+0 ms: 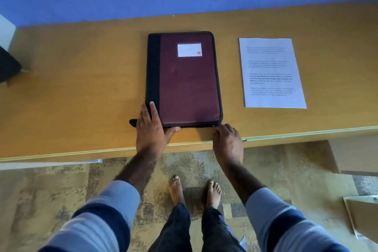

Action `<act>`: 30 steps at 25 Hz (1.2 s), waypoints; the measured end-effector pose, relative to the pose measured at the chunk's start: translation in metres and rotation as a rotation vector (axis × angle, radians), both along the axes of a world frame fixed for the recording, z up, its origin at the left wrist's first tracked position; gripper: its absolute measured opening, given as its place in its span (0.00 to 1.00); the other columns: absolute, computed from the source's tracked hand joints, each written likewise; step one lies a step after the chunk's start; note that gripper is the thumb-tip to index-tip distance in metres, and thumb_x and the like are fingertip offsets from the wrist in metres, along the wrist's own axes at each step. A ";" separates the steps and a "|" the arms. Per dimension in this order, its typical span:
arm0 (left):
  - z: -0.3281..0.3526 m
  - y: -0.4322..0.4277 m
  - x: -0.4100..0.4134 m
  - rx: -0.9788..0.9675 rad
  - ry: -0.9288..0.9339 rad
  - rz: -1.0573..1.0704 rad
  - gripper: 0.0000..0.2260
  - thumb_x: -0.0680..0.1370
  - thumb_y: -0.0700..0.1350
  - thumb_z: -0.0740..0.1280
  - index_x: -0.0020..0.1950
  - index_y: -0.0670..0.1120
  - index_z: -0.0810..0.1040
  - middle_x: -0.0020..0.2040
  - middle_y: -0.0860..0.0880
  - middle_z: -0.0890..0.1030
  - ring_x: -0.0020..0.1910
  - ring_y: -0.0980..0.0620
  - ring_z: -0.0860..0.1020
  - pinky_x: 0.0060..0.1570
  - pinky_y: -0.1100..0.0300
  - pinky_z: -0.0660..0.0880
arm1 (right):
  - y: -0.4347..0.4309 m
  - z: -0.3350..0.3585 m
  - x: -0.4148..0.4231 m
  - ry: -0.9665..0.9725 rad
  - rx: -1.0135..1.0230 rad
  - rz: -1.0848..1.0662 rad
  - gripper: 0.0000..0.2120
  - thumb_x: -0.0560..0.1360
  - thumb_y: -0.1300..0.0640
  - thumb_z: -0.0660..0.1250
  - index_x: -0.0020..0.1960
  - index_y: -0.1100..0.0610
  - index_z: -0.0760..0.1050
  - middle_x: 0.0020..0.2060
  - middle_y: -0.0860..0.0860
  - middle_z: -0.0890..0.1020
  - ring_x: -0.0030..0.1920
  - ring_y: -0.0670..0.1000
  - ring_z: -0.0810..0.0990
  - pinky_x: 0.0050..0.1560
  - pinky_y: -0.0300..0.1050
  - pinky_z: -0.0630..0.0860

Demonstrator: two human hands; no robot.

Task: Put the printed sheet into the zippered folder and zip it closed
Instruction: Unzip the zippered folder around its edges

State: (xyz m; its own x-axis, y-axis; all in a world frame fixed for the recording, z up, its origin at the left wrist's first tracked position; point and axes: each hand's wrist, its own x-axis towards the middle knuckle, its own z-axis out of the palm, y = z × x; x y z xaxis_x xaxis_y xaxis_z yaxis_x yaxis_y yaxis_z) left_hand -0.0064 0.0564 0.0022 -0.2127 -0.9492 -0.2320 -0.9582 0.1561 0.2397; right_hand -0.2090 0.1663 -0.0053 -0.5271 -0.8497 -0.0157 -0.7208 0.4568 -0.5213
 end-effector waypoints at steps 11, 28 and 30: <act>0.002 -0.003 0.004 -0.105 -0.090 -0.076 0.53 0.73 0.75 0.58 0.82 0.38 0.46 0.82 0.34 0.53 0.80 0.38 0.58 0.79 0.43 0.54 | -0.017 0.003 0.069 -0.028 -0.064 0.068 0.07 0.77 0.65 0.64 0.43 0.57 0.77 0.35 0.52 0.80 0.31 0.49 0.69 0.36 0.43 0.67; -0.012 0.068 -0.072 -0.157 0.187 0.414 0.25 0.73 0.70 0.67 0.49 0.49 0.79 0.52 0.49 0.78 0.53 0.47 0.75 0.59 0.46 0.69 | -0.069 0.036 -0.050 -0.815 0.044 -0.381 0.24 0.72 0.51 0.77 0.61 0.65 0.80 0.48 0.54 0.83 0.47 0.51 0.81 0.44 0.45 0.79; -0.013 0.066 -0.080 -0.158 0.197 0.476 0.21 0.73 0.67 0.69 0.47 0.50 0.79 0.52 0.49 0.78 0.53 0.46 0.75 0.61 0.46 0.68 | -0.073 0.040 -0.047 -0.833 0.019 -0.380 0.15 0.73 0.57 0.75 0.50 0.70 0.81 0.39 0.53 0.80 0.40 0.52 0.76 0.38 0.43 0.72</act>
State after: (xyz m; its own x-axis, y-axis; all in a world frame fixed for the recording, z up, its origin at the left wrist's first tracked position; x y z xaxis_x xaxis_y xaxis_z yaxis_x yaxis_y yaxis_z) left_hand -0.0863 0.1225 -0.0108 0.2249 -0.9713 -0.0777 -0.8712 -0.2362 0.4305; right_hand -0.2564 0.0934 0.0351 -0.5830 -0.6169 -0.5287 0.0859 0.6004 -0.7951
